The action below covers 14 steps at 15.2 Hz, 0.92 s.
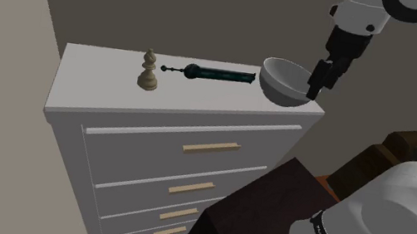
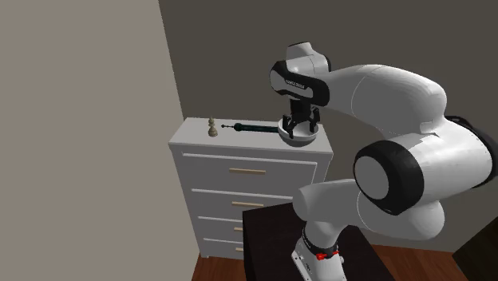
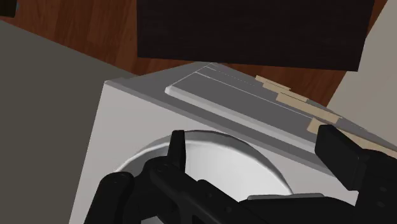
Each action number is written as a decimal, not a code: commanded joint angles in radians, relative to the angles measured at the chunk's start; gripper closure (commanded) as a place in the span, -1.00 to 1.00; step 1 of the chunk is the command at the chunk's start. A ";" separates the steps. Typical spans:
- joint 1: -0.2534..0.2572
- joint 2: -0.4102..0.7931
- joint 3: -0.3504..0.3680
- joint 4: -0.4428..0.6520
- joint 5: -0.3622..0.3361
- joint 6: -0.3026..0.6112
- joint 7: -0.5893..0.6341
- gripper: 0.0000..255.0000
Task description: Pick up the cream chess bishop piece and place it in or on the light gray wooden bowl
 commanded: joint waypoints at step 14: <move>0.063 0.301 0.179 0.185 0.185 0.185 0.258 -1.00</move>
